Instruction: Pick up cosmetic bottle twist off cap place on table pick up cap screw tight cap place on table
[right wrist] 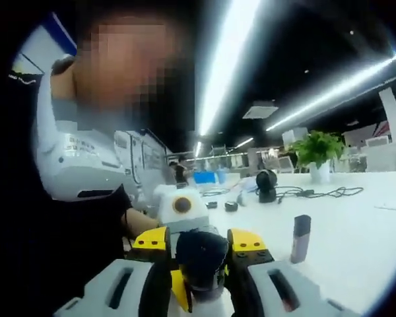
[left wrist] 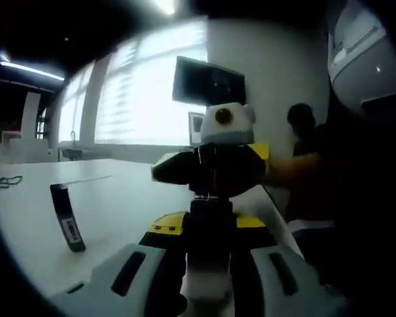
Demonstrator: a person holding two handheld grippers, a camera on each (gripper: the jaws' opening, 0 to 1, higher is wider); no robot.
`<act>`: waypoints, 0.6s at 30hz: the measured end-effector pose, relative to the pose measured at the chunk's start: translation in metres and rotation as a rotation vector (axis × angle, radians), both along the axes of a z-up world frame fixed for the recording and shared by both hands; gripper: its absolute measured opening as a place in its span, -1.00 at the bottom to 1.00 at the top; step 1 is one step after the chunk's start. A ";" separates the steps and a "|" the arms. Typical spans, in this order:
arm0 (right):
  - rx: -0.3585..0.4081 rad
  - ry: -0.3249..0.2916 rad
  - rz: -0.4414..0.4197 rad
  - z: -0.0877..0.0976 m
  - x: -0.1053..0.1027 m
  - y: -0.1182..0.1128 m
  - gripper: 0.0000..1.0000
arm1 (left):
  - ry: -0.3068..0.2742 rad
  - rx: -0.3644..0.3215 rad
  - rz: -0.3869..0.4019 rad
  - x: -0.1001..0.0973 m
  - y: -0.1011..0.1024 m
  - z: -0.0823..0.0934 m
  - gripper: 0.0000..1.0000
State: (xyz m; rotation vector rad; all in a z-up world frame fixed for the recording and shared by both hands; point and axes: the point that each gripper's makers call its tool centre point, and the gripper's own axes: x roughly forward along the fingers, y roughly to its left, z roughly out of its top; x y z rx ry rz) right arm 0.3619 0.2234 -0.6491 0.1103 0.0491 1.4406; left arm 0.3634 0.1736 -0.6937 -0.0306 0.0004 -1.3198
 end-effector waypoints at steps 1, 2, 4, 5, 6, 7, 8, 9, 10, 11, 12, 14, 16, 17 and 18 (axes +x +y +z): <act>-0.010 -0.010 -0.002 0.000 0.000 0.002 -0.45 | -0.001 0.000 0.002 0.000 0.000 0.000 -0.71; -0.017 -0.011 -0.005 -0.001 0.000 0.004 -0.44 | -0.001 0.000 0.004 0.001 0.001 0.000 -0.71; -0.030 -0.013 -0.011 -0.004 0.001 0.009 -0.41 | -0.003 -0.001 0.009 0.002 0.001 0.000 -0.71; -0.037 -0.016 -0.013 -0.005 0.000 0.012 -0.40 | -0.004 -0.001 0.011 0.003 0.002 0.000 -0.71; -0.040 -0.017 -0.016 -0.007 0.000 0.015 -0.39 | -0.005 -0.002 0.013 0.003 0.002 0.001 -0.71; -0.047 -0.016 -0.016 -0.008 -0.001 0.018 -0.38 | -0.006 -0.001 0.012 0.003 0.002 0.001 -0.71; -0.058 -0.025 -0.017 -0.010 -0.002 0.020 -0.37 | -0.007 -0.001 0.012 0.003 0.002 0.001 -0.71; -0.063 -0.026 -0.019 -0.011 -0.002 0.022 -0.36 | -0.008 -0.001 0.013 0.003 0.002 0.001 -0.71; -0.069 -0.031 -0.021 -0.011 -0.002 0.024 -0.36 | -0.009 -0.001 0.012 0.003 0.002 0.001 -0.71; -0.074 -0.036 -0.024 -0.010 -0.002 0.026 -0.36 | -0.010 -0.001 0.012 0.003 0.002 0.001 -0.71; -0.082 -0.043 -0.025 -0.010 -0.003 0.028 -0.35 | -0.013 -0.001 0.013 0.003 0.002 0.001 -0.71; -0.094 -0.061 -0.018 -0.009 -0.005 0.033 -0.32 | -0.019 0.001 0.015 0.003 0.002 0.001 -0.71; -0.099 -0.071 -0.007 -0.008 -0.006 0.038 -0.30 | -0.030 0.003 0.019 0.004 0.002 0.001 -0.71; -0.102 -0.078 0.001 -0.008 -0.007 0.041 -0.30 | -0.032 0.005 0.021 0.005 0.003 0.001 -0.71; -0.103 -0.078 0.004 -0.007 -0.007 0.043 -0.30 | -0.031 0.007 0.020 0.005 0.003 0.001 -0.71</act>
